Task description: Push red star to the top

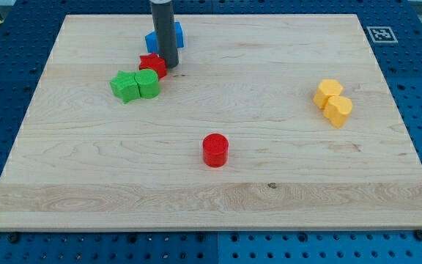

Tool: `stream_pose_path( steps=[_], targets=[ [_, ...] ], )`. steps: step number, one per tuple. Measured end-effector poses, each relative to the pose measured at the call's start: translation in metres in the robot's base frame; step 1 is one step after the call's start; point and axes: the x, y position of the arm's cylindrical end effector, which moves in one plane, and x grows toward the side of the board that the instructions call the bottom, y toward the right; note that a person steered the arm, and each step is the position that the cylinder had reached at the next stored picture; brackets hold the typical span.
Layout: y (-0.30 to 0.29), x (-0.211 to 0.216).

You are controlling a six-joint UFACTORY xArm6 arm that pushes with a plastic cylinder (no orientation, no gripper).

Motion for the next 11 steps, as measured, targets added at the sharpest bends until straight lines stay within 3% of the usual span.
stream_pose_path(
  steps=[2,5,8,11],
  targets=[
    [0.027,0.023],
    [-0.012,0.041],
    [-0.077,-0.001],
    [-0.102,-0.034]
  ],
)
